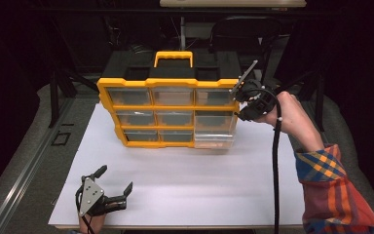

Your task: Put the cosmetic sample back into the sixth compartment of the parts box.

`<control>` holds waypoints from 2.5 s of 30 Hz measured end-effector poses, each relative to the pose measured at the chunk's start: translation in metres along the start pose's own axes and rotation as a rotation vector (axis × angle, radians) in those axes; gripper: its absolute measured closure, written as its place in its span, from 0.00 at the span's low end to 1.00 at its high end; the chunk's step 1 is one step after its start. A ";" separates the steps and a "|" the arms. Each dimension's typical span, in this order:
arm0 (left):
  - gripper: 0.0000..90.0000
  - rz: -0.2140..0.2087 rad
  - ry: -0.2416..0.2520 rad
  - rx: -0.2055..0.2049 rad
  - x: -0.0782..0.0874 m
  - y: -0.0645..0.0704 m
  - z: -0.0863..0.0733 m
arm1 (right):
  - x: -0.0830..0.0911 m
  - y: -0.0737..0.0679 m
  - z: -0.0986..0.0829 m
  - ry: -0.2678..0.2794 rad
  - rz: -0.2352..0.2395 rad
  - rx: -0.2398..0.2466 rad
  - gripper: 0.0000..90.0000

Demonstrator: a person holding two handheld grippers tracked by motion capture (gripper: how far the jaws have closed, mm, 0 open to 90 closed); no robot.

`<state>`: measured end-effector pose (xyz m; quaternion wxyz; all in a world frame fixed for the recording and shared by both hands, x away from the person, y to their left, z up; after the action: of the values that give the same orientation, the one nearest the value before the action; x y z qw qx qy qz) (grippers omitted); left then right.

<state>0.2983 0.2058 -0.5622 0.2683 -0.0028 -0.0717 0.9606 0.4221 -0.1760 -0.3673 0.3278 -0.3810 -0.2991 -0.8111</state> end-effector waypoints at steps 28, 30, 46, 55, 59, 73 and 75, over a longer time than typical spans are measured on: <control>0.00 -0.004 0.002 -0.004 0.000 0.001 0.001 | -0.025 -0.034 0.034 0.025 0.080 0.070 0.90; 0.00 -0.002 0.006 -0.006 0.000 0.001 0.001 | -0.028 -0.036 0.035 0.025 0.084 0.076 0.90; 0.00 -0.005 0.004 -0.011 0.000 0.002 0.001 | -0.053 -0.048 0.030 -0.009 0.116 0.089 0.90; 0.00 -0.004 0.002 -0.011 0.000 0.001 0.001 | -0.067 -0.046 0.026 -0.027 0.111 0.083 0.90; 0.00 -0.004 0.003 -0.005 0.000 0.001 0.001 | -0.068 -0.043 0.029 0.004 0.092 0.060 0.77; 0.00 -0.005 0.008 -0.006 0.002 0.001 0.002 | -0.028 -0.023 0.022 0.061 0.063 -0.019 0.43; 0.00 -0.002 0.009 -0.006 0.002 0.001 0.002 | -0.023 -0.019 0.017 0.068 0.046 -0.035 0.37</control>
<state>0.2961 0.2055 -0.5604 0.2698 -0.0079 -0.0735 0.9601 0.4264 -0.1445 -0.3814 0.3498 -0.3657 -0.2648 -0.8208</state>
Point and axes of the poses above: each handheld gripper's, and its own axes: x roughly backward along the jaws, z roughly out of its top, y roughly to its right, the point moved 7 cm from there along -x, roughly forward along the jaws, and after that the axes turned 10 degrees about y, right-handed, at the moved point
